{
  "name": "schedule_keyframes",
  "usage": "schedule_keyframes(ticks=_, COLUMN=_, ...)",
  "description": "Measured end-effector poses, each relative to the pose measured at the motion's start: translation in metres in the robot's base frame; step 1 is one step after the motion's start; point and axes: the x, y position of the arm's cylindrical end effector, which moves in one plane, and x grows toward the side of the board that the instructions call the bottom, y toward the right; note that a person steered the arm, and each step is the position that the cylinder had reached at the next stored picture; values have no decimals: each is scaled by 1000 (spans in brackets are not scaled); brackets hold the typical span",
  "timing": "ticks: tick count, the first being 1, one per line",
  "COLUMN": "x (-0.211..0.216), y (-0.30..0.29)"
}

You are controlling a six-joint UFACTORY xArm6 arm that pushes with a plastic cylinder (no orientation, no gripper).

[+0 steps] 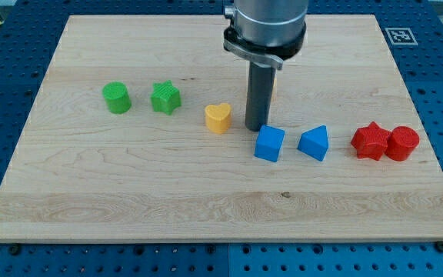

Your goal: Push the yellow heart to the center of board

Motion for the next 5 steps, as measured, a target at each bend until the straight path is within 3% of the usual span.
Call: schedule_keyframes(ticks=5, x=15, y=-60)
